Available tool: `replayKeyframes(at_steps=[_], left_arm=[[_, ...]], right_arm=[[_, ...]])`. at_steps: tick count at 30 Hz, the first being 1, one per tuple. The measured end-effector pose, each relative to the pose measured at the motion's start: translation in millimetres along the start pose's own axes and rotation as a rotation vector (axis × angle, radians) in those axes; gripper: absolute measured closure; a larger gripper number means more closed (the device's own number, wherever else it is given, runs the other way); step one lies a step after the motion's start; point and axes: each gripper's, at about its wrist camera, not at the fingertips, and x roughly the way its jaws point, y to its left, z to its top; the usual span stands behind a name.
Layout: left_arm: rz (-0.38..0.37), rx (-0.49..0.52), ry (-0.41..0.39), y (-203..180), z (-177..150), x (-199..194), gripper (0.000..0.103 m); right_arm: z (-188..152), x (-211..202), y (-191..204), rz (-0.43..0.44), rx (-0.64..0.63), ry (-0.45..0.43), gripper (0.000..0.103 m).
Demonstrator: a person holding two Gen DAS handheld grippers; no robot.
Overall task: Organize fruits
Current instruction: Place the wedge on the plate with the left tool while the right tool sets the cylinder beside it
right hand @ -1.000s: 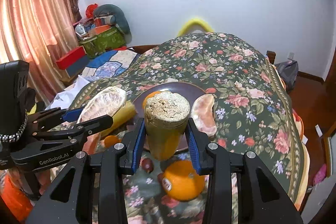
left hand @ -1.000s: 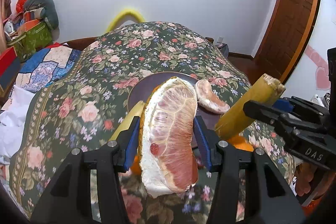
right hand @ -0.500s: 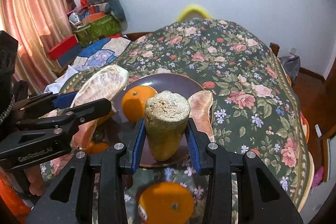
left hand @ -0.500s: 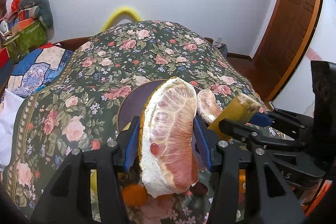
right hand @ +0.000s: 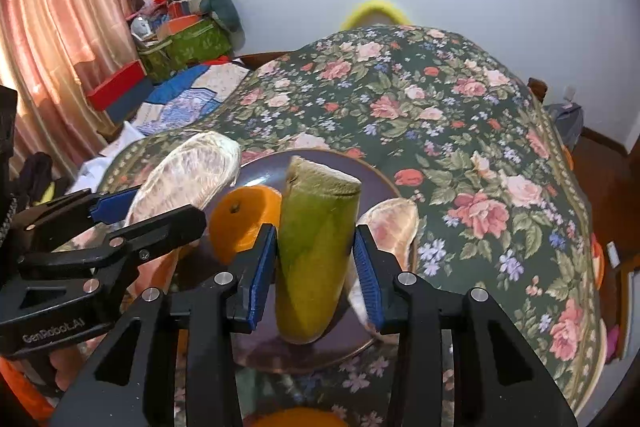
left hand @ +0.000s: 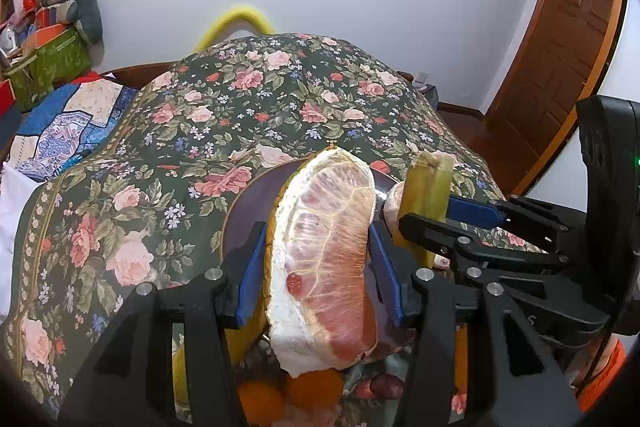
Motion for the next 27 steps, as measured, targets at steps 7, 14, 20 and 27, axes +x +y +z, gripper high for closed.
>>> replayKeyframes(at_steps=[7, 14, 20, 27], left_arm=[[-0.013, -0.002, 0.007, -7, 4, 6, 0.053], [-0.019, 0.030, 0.021, -23, 7, 16, 0.053], [-0.018, 0.057, 0.054, -36, 6, 28, 0.053], [-0.015, 0.063, 0.040, -38, 6, 18, 0.045]], right_arm=[[-4, 0, -9, 0.006, -0.006, 0.020, 0.065], [-14, -12, -21, 0.000, 0.026, 0.006, 0.065], [-21, -23, -30, -0.010, 0.048, -0.015, 0.065], [-27, -31, -29, -0.023, 0.042, -0.032, 0.058]])
